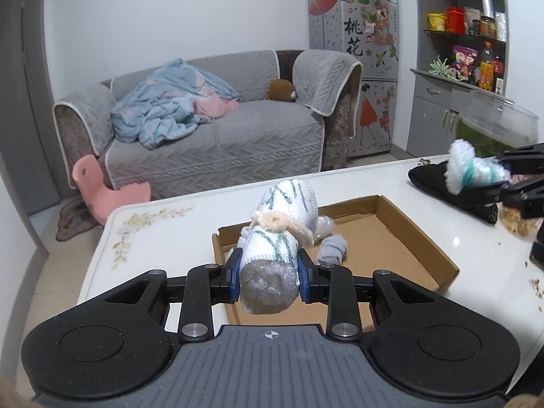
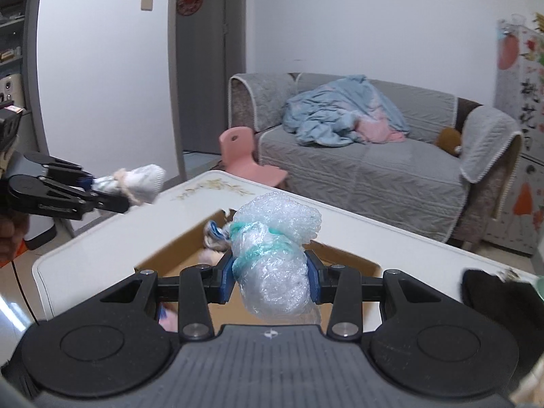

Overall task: Organize objects
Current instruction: 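Carry both items over the tray and lower them inside, then open both tools to release the rolls and lift out of the tray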

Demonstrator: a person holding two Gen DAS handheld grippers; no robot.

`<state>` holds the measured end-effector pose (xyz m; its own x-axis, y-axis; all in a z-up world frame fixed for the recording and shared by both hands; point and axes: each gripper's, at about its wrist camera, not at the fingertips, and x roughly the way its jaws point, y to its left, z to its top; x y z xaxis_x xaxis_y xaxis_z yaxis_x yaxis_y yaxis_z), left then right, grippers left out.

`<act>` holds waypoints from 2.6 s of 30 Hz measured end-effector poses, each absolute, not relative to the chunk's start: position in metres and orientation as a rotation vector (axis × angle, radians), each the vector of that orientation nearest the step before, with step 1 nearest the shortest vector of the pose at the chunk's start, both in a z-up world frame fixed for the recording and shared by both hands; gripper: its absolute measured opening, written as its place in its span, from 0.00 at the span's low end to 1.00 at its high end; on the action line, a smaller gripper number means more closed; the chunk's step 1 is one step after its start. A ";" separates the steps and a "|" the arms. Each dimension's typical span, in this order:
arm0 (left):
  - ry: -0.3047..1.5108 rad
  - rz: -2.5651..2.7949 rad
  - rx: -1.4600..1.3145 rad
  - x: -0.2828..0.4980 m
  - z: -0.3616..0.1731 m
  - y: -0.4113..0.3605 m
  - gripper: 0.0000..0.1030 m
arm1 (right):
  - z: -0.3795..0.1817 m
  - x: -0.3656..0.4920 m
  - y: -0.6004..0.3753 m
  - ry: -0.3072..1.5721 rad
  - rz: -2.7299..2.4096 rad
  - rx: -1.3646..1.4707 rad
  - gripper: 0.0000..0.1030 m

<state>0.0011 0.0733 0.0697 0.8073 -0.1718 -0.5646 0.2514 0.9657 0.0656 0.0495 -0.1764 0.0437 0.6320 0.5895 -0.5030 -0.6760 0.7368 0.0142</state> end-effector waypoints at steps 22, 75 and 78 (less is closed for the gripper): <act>0.807 -0.247 0.202 0.081 -0.012 0.048 0.37 | -0.036 0.122 -0.082 0.776 0.768 -0.260 0.37; 1.073 -0.152 0.223 0.119 -0.056 0.040 0.73 | -0.081 0.157 -0.053 0.984 0.710 -0.436 0.57; 1.062 -0.143 0.242 0.117 -0.054 0.037 0.74 | -0.081 0.158 -0.055 0.985 0.711 -0.431 0.61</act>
<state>0.1169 0.0372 -0.0541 0.4812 0.0002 -0.8766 0.2318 0.9644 0.1275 0.1579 -0.0548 -0.0805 0.3588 0.3458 -0.8670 -0.7144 0.6995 -0.0168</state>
